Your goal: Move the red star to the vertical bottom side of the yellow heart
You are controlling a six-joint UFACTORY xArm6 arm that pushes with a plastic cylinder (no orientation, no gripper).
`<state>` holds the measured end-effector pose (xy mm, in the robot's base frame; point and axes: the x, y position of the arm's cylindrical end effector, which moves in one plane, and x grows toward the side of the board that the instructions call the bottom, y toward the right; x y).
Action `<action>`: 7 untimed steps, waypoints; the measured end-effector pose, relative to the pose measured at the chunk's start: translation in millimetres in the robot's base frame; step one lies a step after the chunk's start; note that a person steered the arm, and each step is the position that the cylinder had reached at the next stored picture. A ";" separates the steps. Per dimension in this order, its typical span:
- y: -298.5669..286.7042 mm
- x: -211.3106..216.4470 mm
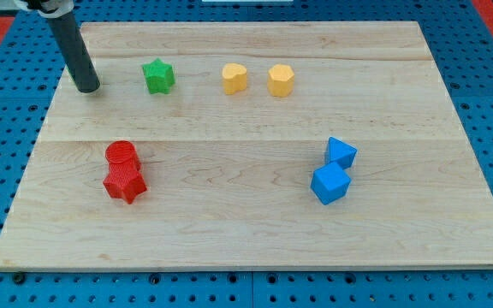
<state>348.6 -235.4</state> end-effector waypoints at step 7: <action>106.8 184.0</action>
<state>532.7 -128.5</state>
